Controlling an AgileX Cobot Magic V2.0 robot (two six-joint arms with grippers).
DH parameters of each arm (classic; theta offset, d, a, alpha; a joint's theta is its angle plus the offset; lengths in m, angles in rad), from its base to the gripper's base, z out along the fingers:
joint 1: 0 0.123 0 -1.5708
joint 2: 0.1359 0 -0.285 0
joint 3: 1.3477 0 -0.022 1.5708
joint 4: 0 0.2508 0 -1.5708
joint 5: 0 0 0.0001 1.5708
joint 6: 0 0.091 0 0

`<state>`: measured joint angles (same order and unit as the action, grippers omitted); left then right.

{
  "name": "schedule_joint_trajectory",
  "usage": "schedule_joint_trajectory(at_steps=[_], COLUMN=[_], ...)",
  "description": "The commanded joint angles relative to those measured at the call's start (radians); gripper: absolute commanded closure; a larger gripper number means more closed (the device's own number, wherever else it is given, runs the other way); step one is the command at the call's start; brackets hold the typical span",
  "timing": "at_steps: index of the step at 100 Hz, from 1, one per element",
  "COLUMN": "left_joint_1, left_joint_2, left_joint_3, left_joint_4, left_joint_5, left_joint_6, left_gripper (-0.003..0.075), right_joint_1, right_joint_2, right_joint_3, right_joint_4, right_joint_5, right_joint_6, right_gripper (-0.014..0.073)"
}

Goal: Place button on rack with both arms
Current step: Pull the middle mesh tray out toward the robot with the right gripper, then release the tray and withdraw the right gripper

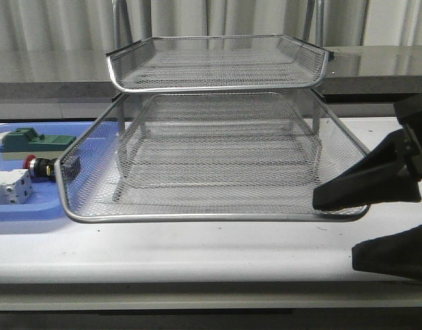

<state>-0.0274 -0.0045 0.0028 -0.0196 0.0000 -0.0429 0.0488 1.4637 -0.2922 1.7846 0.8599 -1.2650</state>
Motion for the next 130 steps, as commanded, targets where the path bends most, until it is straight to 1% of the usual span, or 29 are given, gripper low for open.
schedule_joint_trajectory(at_steps=[1, 16, 30, 44, 57, 58, 59, 71, 79, 81, 86, 87, 93, 101, 114, 130], left_joint_1=[0.002, 0.002, 0.002, 0.002, 0.002, 0.002, 0.002, 0.002, 0.002, 0.002, 0.002, 0.002, 0.002, 0.002, 0.002, 0.002], left_joint_2=[-0.033, -0.033, -0.033, -0.033, -0.033, -0.033, -0.033, -0.033, -0.033, -0.033, -0.033, -0.033, -0.033, -0.033, -0.033, -0.033], left_joint_3=[0.035, 0.035, 0.035, 0.035, 0.035, 0.035, 0.035, 0.035, 0.035, 0.035, 0.035, 0.035, 0.035, 0.035, 0.035, 0.035], left_joint_4=[-0.005, -0.005, -0.005, -0.005, -0.005, -0.005, -0.005, -0.005, -0.005, -0.005, -0.005, -0.005, -0.005, -0.005, -0.005, -0.005], left_joint_5=[-0.078, -0.078, -0.078, -0.078, -0.078, -0.078, -0.078, -0.078, -0.078, -0.078, -0.078, -0.078, -0.078, -0.078, -0.078, -0.078], left_joint_6=[-0.008, -0.008, -0.008, -0.008, -0.008, -0.008, -0.008, -0.008, -0.008, -0.008, -0.008, -0.008, -0.008, -0.008, -0.008, -0.008], left_gripper=[0.0741, 0.0741, 0.0741, 0.0741, 0.0741, 0.0741, 0.0741, 0.0741, 0.0741, 0.0741, 0.0741, 0.0741, 0.0741, 0.0741, 0.0741, 0.0741], right_joint_1=[0.000, 0.000, 0.000, 0.000, 0.000, 0.000, 0.000, 0.000, 0.000, 0.000, 0.000, 0.000, 0.000, 0.000, 0.000, 0.000], right_joint_2=[-0.020, -0.023, -0.063, -0.149, -0.255, -0.267, -0.273, -0.380, -0.456, -0.474, -0.514, -0.519, -0.564, -0.606, -0.658, -0.715], right_joint_3=[-0.012, -0.012, -0.012, -0.012, -0.013, -0.014, -0.015, -0.046, -0.093, -0.107, -0.144, -0.149, -0.198, -0.262, -0.351, -0.443], right_joint_4=[0.007, -0.033, -0.098, -0.193, -0.336, -0.366, -0.366, -0.567, -0.747, -0.775, -0.893, -0.893, -1.036, -1.186, -1.415, -1.623], right_joint_5=[0.079, 0.080, 0.073, 0.047, 0.007, 0.002, 0.000, -0.039, -0.050, -0.050, -0.050, -0.049, -0.042, -0.017, 0.033, 0.077], right_joint_6=[-0.018, -0.017, 0.019, 0.103, 0.245, 0.263, 0.273, 0.458, 0.607, 0.644, 0.729, 0.741, 0.847, 0.974, 1.118, 1.242], right_gripper=[0.0044, 0.0044, 0.0044, 0.0044, 0.0044, 0.0044, 0.0044, 0.0044, 0.0044, 0.0044, 0.0044, 0.0044, 0.0044, 0.0044, 0.0044, 0.0044])
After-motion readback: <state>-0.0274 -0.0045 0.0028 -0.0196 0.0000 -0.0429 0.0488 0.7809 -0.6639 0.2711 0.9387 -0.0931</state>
